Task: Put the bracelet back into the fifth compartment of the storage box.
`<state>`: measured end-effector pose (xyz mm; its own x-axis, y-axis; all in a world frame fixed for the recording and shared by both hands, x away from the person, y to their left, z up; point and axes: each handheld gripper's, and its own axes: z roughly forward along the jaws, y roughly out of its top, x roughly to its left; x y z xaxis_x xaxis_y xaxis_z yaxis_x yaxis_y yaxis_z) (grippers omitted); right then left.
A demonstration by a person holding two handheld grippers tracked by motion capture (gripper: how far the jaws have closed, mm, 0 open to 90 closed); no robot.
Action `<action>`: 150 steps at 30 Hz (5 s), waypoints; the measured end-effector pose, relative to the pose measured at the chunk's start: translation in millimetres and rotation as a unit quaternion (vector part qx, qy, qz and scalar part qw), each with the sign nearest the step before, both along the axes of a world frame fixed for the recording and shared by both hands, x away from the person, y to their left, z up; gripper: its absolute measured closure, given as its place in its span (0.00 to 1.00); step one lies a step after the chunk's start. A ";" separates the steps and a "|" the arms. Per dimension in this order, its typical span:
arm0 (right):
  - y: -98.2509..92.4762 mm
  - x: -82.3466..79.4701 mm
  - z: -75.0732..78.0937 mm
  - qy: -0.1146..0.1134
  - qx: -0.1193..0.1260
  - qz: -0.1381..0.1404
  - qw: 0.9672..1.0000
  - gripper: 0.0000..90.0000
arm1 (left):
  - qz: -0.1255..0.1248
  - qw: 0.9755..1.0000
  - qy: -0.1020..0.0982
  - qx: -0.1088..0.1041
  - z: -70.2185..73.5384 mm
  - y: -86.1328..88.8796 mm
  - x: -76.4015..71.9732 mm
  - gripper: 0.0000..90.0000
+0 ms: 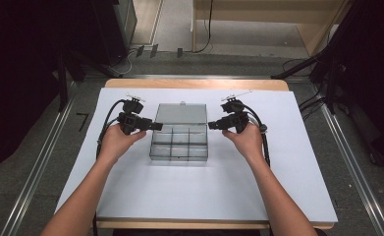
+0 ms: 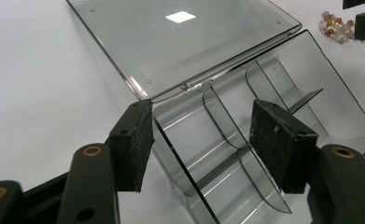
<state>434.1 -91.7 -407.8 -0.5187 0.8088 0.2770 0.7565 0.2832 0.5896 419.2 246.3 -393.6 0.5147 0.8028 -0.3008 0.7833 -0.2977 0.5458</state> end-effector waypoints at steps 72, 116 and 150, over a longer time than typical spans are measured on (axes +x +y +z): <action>-74.3 0.6 -16.9 0.046 -0.094 -0.040 0.994 0.39 | 0.002 1.000 0.001 -0.029 5.4 25.7 -13.0 0.45; -66.2 18.5 -40.6 0.104 -0.195 -0.009 0.975 0.47 | 0.021 0.999 0.003 -0.034 3.9 39.5 -19.1 0.44; -70.2 17.9 -38.1 0.109 -0.154 -0.022 0.982 0.95 | 0.022 0.999 0.004 -0.040 0.9 40.6 -15.6 0.44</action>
<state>452.0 -161.8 -445.9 -0.4363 0.8921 0.1171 0.8709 0.3860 0.3042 403.7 286.9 -392.7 0.4761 0.7981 -0.3692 0.7993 -0.2178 0.5600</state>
